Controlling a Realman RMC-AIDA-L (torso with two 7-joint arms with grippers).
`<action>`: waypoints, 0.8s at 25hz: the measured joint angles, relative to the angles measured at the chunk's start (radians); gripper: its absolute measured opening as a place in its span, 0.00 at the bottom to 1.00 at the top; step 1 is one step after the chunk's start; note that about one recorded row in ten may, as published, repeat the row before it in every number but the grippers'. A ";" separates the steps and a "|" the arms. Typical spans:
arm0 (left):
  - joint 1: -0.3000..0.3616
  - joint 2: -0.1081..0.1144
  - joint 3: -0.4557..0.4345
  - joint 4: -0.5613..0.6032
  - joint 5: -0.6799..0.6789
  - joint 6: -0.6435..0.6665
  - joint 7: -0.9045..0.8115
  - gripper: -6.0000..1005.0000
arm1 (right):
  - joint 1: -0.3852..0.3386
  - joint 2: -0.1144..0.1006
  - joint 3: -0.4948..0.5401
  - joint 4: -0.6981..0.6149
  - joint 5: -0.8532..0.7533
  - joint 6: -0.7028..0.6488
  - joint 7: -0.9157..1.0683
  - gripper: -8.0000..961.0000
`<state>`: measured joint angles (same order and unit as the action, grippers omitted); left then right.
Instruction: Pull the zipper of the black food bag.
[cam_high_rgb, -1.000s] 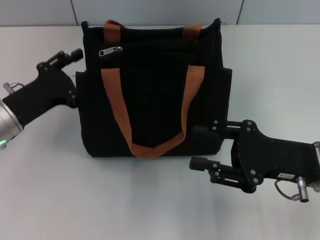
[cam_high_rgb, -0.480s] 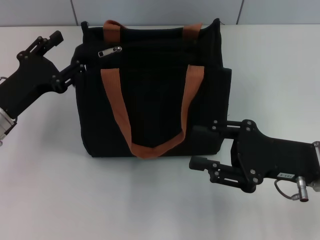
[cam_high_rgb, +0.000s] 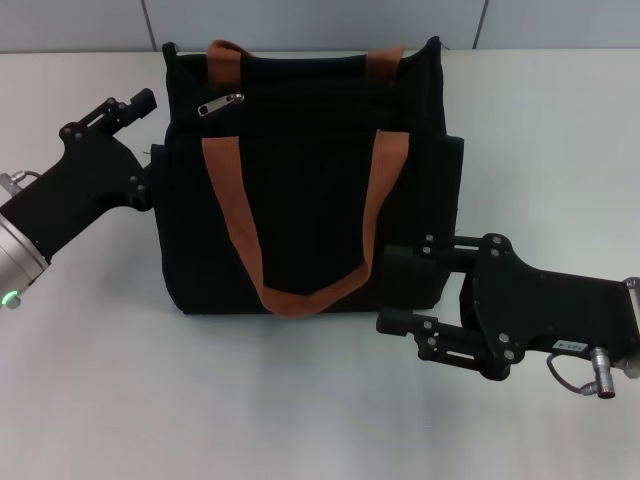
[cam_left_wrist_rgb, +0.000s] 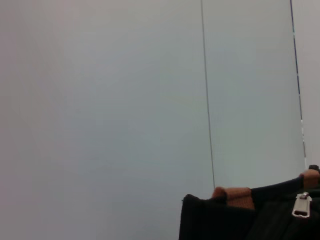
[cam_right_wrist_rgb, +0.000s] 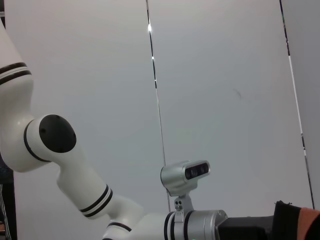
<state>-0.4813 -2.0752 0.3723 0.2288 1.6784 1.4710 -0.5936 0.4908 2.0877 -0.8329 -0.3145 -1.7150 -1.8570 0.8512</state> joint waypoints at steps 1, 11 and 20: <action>0.001 0.000 -0.003 -0.011 -0.005 0.000 0.021 0.73 | 0.000 0.000 0.000 0.000 0.000 0.000 0.000 0.56; -0.003 0.002 -0.010 -0.043 -0.021 0.008 0.055 0.34 | 0.004 0.000 0.000 0.005 0.014 -0.003 0.013 0.56; -0.018 0.003 -0.006 -0.034 -0.020 0.025 -0.040 0.07 | 0.036 -0.013 0.002 -0.060 0.274 0.012 0.696 0.56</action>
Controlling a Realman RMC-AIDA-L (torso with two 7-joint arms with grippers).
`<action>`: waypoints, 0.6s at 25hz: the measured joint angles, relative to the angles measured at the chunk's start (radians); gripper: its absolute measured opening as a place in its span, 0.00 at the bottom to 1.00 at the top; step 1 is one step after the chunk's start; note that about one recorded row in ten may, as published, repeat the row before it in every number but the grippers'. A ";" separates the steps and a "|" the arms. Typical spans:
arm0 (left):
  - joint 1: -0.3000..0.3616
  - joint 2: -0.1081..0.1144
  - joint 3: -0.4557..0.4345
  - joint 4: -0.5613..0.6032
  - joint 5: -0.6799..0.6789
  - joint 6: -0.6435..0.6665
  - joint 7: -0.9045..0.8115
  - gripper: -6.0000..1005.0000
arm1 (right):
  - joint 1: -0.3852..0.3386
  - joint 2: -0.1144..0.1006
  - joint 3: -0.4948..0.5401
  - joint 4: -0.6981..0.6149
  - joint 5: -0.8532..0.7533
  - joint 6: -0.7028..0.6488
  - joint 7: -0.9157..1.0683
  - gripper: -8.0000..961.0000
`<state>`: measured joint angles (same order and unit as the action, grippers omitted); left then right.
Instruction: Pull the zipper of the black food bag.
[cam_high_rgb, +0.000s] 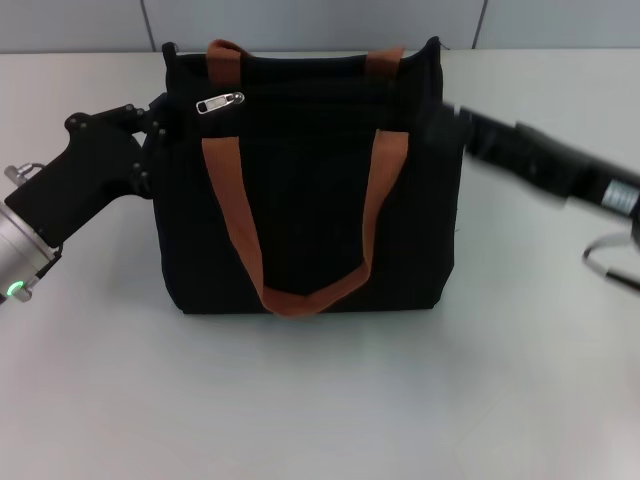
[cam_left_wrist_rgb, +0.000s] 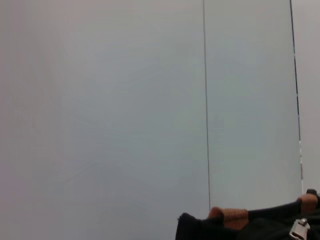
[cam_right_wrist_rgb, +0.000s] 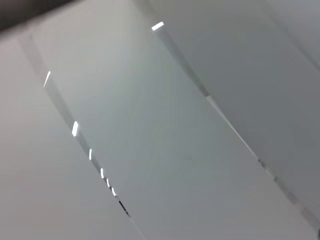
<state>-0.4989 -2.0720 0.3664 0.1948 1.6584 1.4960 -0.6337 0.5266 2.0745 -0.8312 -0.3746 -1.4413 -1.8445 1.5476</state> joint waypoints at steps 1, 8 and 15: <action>-0.005 0.001 0.001 0.002 0.000 0.000 -0.010 0.05 | 0.032 -0.008 0.001 -0.043 0.025 0.010 0.259 0.56; -0.009 0.001 0.020 0.019 0.001 0.032 -0.048 0.03 | 0.193 -0.003 0.009 0.016 0.061 0.158 0.989 0.56; -0.010 0.001 0.028 0.037 0.002 0.036 -0.074 0.03 | 0.285 0.015 -0.003 0.170 0.101 0.322 1.074 0.56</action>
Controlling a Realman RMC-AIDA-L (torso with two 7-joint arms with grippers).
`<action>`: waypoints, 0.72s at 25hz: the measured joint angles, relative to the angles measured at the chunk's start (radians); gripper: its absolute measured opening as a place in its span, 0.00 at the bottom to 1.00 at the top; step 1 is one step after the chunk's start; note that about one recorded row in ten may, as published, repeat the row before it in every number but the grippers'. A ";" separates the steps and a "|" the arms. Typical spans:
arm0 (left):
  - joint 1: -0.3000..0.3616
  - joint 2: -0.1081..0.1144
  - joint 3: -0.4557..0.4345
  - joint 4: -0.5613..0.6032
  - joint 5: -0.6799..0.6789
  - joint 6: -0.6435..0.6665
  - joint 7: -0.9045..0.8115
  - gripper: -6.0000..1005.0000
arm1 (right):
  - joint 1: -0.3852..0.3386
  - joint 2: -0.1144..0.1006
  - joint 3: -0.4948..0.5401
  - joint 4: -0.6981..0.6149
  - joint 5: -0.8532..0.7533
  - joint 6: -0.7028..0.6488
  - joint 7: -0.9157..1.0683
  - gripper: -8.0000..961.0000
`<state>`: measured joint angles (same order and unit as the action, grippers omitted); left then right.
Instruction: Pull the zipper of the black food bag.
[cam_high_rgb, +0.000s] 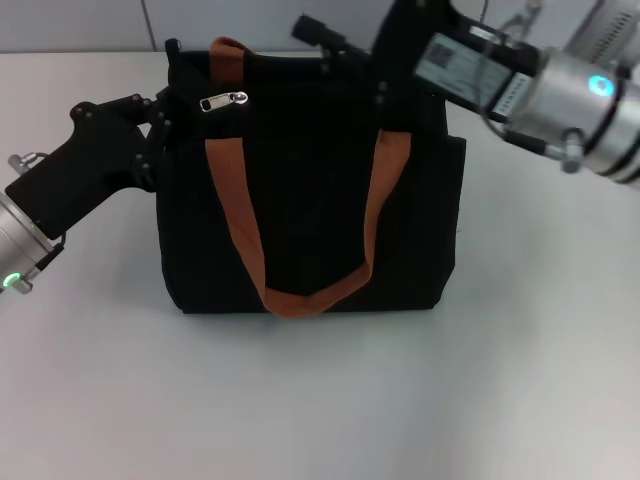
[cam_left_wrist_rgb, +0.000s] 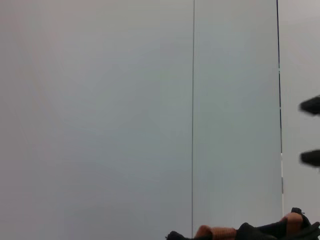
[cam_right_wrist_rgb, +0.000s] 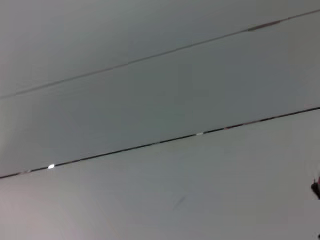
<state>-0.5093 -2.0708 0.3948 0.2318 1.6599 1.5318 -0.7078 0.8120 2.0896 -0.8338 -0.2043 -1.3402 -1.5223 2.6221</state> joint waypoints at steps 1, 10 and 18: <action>0.000 0.000 0.001 0.004 0.000 0.000 0.000 0.03 | 0.024 0.001 -0.006 0.019 -0.003 0.030 -0.001 0.56; -0.004 0.000 0.001 0.026 -0.002 0.038 -0.003 0.03 | 0.032 -0.003 -0.117 -0.083 -0.007 0.092 0.010 0.55; -0.015 -0.003 0.001 0.028 -0.002 0.033 0.000 0.03 | 0.025 -0.007 -0.184 -0.098 -0.011 0.080 0.041 0.55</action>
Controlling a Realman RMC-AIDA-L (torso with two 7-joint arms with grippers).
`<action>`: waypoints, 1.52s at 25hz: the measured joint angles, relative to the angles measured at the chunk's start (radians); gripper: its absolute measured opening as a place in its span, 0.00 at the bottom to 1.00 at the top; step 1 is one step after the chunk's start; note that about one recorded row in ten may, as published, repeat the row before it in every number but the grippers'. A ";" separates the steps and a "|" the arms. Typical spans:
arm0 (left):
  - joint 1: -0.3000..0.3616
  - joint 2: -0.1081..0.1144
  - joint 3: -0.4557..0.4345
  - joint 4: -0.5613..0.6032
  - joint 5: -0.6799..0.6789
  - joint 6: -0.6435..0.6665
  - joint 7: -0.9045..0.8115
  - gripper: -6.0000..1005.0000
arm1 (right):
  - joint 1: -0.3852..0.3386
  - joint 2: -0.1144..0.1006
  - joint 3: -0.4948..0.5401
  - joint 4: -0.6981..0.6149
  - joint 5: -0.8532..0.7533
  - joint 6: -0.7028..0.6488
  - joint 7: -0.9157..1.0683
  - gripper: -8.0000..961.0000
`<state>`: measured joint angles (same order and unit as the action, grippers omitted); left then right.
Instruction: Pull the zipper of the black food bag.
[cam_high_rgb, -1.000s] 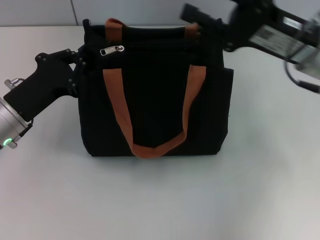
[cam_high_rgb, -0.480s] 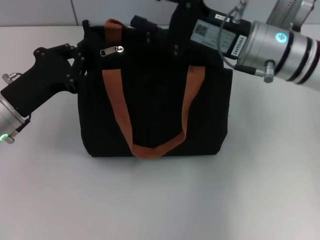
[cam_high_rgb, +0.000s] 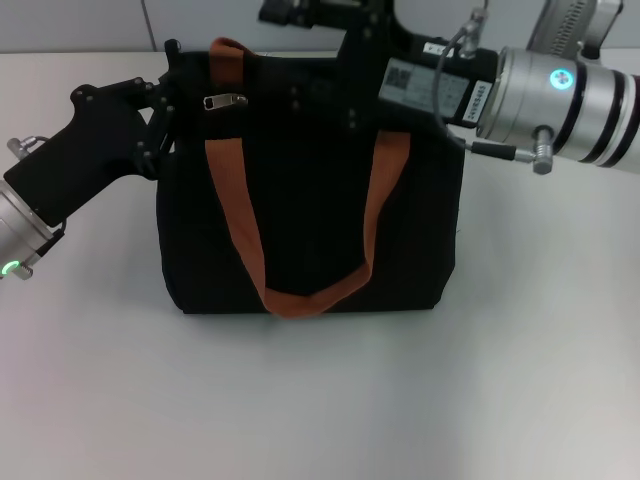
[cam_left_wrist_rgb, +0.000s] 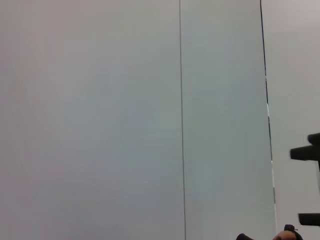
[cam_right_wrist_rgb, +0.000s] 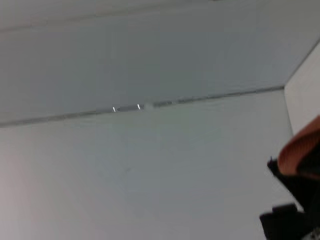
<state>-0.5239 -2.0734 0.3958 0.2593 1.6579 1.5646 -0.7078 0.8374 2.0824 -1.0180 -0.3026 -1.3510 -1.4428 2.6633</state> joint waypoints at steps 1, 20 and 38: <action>-0.001 0.000 0.000 0.000 0.000 -0.001 0.000 0.03 | 0.002 0.000 -0.019 -0.013 0.000 -0.004 0.004 0.55; 0.000 0.003 0.000 0.003 -0.004 0.082 -0.038 0.03 | -0.039 -0.002 -0.113 -0.147 -0.092 0.080 0.167 0.55; -0.003 0.001 0.000 0.004 -0.002 0.137 -0.044 0.03 | 0.022 0.000 -0.112 -0.171 -0.172 0.126 0.166 0.55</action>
<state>-0.5270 -2.0724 0.3957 0.2632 1.6558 1.7017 -0.7515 0.8599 2.0828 -1.1305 -0.4740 -1.5225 -1.3173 2.8288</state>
